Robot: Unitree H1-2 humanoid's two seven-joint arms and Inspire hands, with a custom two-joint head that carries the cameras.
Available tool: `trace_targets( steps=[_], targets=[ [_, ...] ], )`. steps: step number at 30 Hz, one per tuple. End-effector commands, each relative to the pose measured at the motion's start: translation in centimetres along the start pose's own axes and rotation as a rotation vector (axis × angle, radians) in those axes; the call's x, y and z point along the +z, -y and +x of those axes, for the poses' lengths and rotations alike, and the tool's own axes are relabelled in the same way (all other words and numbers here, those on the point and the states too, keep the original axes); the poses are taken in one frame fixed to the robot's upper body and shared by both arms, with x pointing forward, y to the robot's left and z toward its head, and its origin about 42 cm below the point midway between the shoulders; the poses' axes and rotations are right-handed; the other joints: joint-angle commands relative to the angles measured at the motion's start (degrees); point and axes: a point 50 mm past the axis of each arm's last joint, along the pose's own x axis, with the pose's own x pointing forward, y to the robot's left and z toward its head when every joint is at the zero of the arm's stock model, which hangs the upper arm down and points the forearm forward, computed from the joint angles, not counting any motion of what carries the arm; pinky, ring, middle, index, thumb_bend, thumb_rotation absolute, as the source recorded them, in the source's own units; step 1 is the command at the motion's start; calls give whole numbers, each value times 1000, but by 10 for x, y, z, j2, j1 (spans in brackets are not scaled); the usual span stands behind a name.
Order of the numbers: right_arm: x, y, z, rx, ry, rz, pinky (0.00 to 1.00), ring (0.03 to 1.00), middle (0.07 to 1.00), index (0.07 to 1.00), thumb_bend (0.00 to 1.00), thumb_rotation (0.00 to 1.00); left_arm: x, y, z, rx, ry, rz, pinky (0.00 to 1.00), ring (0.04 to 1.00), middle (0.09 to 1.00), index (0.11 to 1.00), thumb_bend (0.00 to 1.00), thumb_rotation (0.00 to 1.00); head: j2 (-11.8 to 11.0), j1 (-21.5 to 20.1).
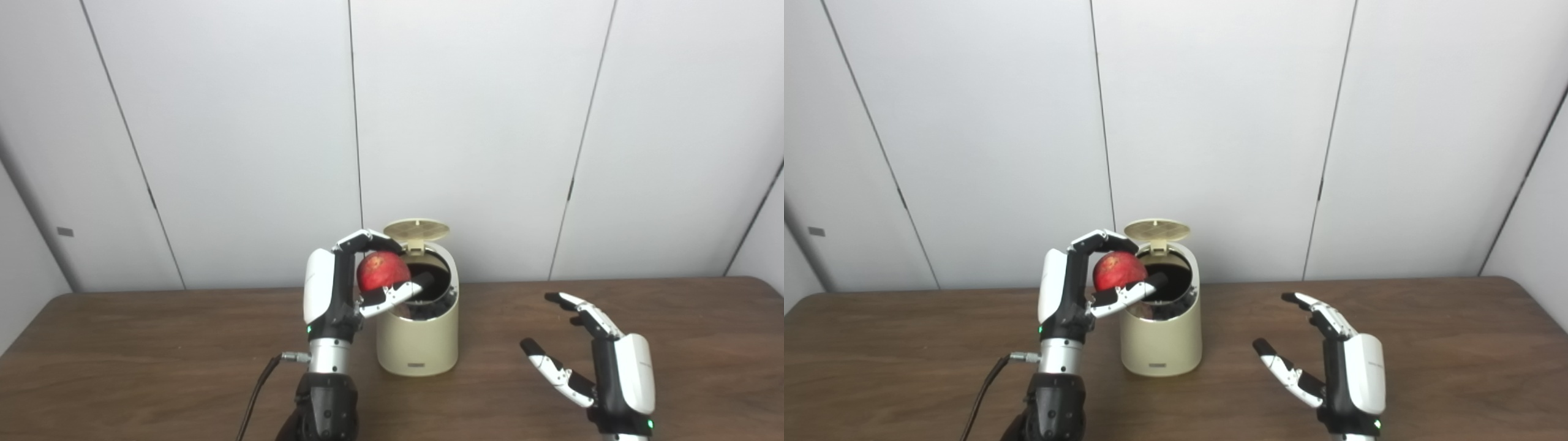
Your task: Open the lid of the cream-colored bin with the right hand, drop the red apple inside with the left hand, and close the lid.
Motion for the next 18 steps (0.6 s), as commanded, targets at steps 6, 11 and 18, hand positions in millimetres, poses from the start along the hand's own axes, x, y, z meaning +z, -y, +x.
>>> trace_targets(
  steps=[6, 11, 18],
  targets=[
    [14, -37, -46, 53, -108, 68, 602, 702, 724, 713, 469, 661, 15, 14, 23, 4, 83, -36, 740, 676, 498, 465, 523, 0, -1, -11],
    [15, -39, -46, 42, -99, 68, 591, 694, 719, 708, 462, 665, 14, 22, 26, -4, 73, -48, 778, 675, 483, 480, 524, 0, 0, -16],
    [19, -44, -47, 34, -96, 73, 583, 685, 712, 700, 465, 679, 5, 27, 28, -26, 62, -22, 663, 673, 493, 470, 523, 0, -2, -26]
  ],
)
